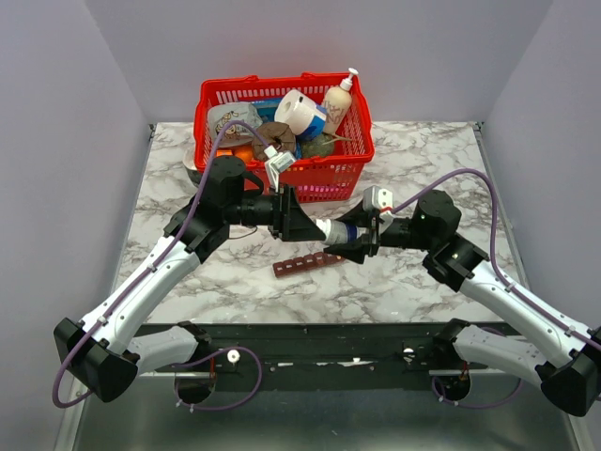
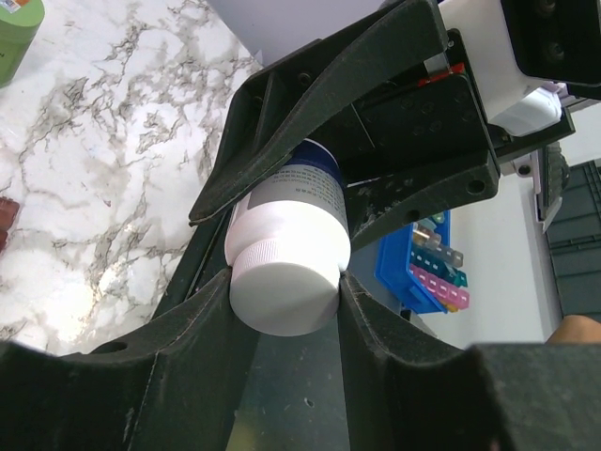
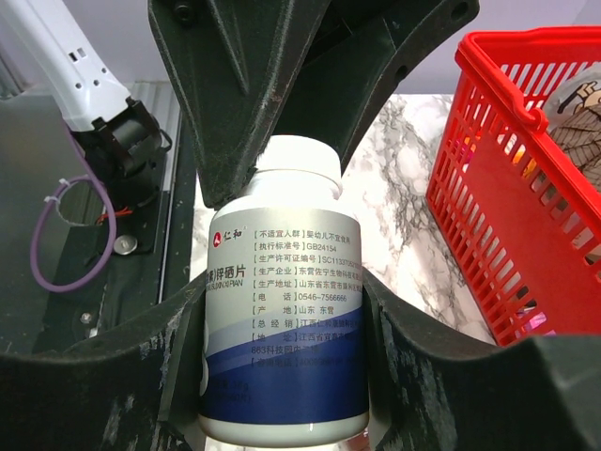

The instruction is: Sort the pills into containers

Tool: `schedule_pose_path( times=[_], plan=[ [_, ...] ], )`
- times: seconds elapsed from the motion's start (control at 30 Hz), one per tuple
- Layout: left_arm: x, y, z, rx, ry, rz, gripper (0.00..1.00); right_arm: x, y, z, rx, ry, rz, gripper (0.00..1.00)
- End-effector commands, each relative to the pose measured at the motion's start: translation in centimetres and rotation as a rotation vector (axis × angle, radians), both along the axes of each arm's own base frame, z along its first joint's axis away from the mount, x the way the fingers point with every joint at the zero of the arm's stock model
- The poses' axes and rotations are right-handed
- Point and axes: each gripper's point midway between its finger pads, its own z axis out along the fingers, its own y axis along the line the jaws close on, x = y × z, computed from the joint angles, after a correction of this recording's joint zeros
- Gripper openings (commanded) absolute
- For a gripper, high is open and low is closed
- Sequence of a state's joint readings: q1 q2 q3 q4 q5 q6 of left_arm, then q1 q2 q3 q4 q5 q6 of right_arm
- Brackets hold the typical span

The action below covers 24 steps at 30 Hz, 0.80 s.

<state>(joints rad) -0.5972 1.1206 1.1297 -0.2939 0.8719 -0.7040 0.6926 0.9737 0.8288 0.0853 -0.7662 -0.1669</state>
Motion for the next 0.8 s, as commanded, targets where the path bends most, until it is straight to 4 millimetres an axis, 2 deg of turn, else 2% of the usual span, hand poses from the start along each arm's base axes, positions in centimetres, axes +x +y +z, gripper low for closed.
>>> schedule_pose_path(
  times=[0.0,0.03,0.07,0.13,0.17,0.2,0.47,0.57,0.6,0.67,0.7,0.77],
  plan=[
    [-0.1,-0.3,1.4,-0.04,-0.034,-0.013,0.0,-0.3,0.1,-0.1,0.006,-0.043,0.015,0.46],
    [0.0,-0.3,1.4,-0.039,-0.037,-0.009,0.0,-0.3,0.1,0.0,0.006,-0.053,0.015,0.53],
    [0.1,-0.1,1.2,-0.028,-0.034,0.002,0.0,-0.2,0.0,0.0,0.005,-0.059,0.013,0.69],
    [0.7,0.1,0.9,-0.015,-0.043,0.02,0.0,-0.2,-0.1,-0.2,-0.007,-0.06,0.009,0.85],
    [0.7,0.3,0.6,0.004,-0.032,0.028,0.0,-0.1,-0.2,-0.2,-0.013,-0.072,0.004,0.97],
    [1.2,0.4,0.3,0.022,-0.051,0.041,0.0,0.0,-0.3,-0.6,-0.031,-0.067,-0.007,1.0],
    [2.7,1.1,-2.0,0.14,-0.059,0.102,0.0,0.8,-2.4,-2.5,-0.141,-0.117,-0.089,1.0],
    [3.3,1.3,-3.1,0.193,-0.067,0.12,0.0,1.3,-4.2,-3.0,-0.175,-0.11,-0.154,1.0],
    [3.6,1.4,-3.5,0.207,-0.07,0.127,0.0,1.9,-5.3,-3.7,-0.198,-0.077,-0.188,1.0],
    [4.1,1.6,-4.4,0.246,-0.082,0.141,0.0,2.4,-6.9,-3.8,-0.204,-0.048,-0.23,1.0],
    [4.3,1.6,-4.9,0.258,-0.079,0.142,0.0,3.3,-8.4,-4.4,-0.22,-0.01,-0.28,1.0],
    [4.7,1.7,-5.5,0.282,-0.085,0.153,0.0,4.5,-10.0,-4.2,-0.218,0.033,-0.341,1.0]
  ],
)
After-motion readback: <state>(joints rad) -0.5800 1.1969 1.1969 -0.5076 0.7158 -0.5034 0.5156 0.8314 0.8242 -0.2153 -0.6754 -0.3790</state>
